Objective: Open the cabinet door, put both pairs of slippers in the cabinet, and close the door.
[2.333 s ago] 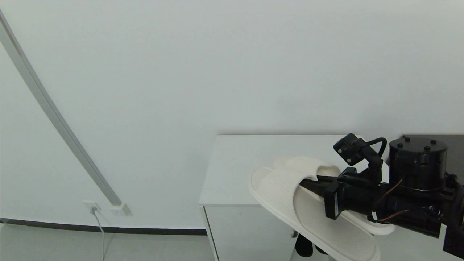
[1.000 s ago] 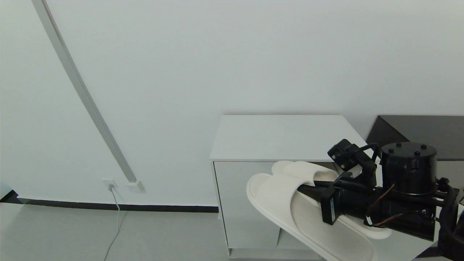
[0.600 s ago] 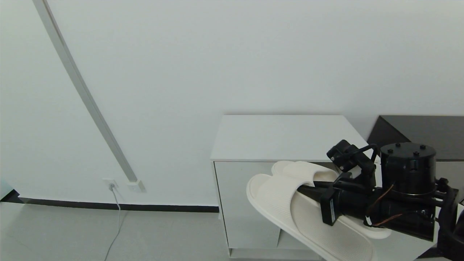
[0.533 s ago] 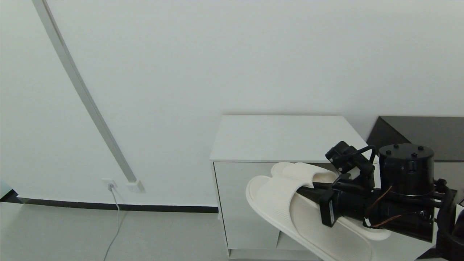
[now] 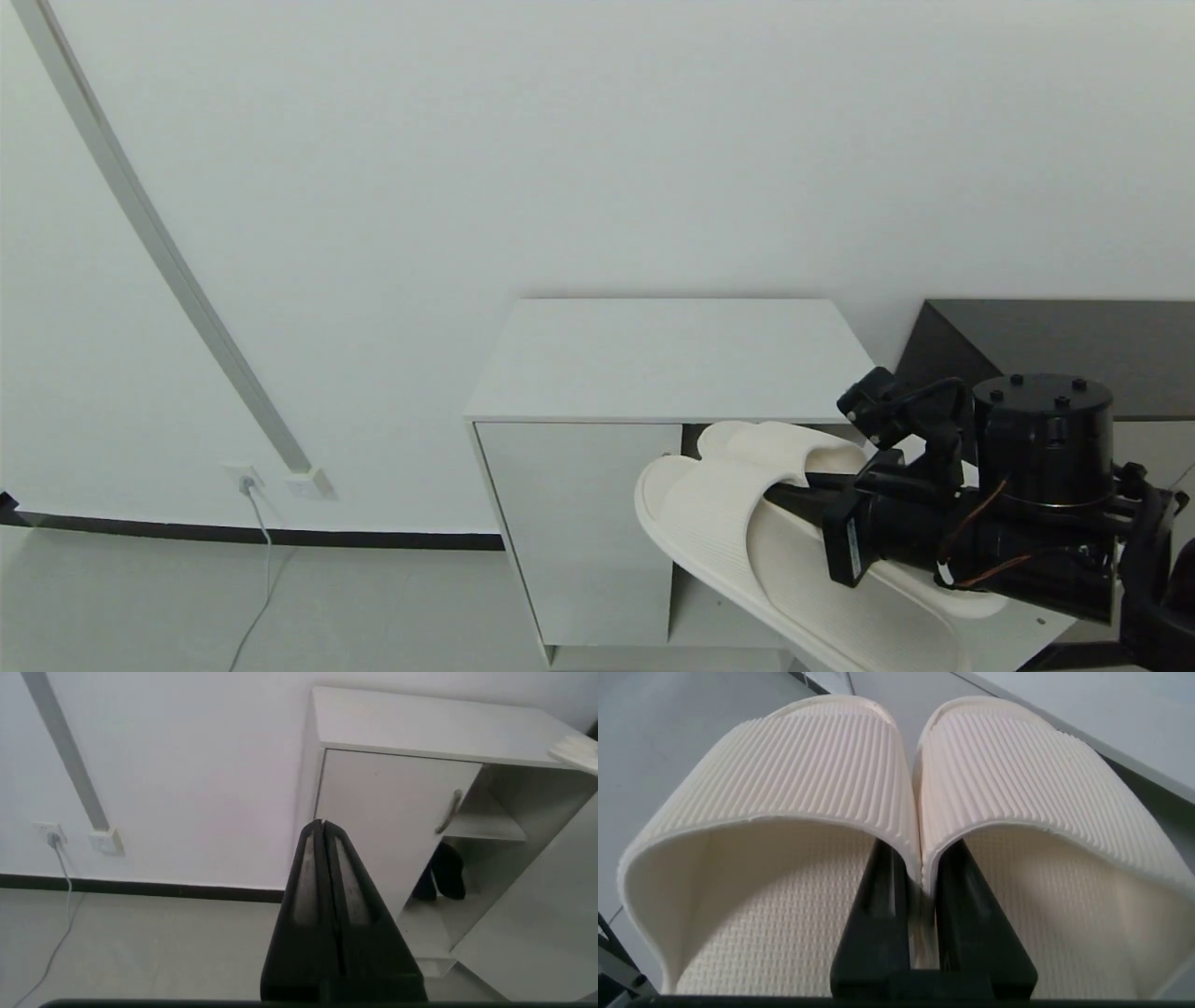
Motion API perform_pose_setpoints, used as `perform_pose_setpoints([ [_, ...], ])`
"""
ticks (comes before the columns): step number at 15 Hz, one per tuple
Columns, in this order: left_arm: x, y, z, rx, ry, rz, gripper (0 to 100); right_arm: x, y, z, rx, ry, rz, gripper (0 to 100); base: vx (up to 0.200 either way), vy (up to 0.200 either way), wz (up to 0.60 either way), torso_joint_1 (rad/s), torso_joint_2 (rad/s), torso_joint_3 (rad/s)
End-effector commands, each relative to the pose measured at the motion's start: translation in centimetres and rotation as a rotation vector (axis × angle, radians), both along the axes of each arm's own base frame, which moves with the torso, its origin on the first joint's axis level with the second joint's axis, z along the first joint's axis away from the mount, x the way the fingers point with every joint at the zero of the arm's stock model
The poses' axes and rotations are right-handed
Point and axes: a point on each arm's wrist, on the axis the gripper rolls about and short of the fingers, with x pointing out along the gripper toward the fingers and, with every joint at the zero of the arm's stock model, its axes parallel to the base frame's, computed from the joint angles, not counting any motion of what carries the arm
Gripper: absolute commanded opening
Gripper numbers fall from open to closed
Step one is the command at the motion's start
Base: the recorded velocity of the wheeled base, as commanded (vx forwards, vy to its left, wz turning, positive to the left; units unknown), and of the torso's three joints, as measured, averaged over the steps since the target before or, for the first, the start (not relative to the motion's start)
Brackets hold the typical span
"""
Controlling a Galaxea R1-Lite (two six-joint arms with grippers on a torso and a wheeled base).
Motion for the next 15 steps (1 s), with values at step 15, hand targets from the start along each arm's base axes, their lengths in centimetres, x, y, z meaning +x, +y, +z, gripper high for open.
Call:
perform_pose_setpoints([
  [15,0.0,0.0,0.01,0.0,0.0,0.0,0,-0.08,0.11,-0.32,-0.006,0.011,0.006,0,0.0,-0.107,0.0,0.001,0.0,0.002],
])
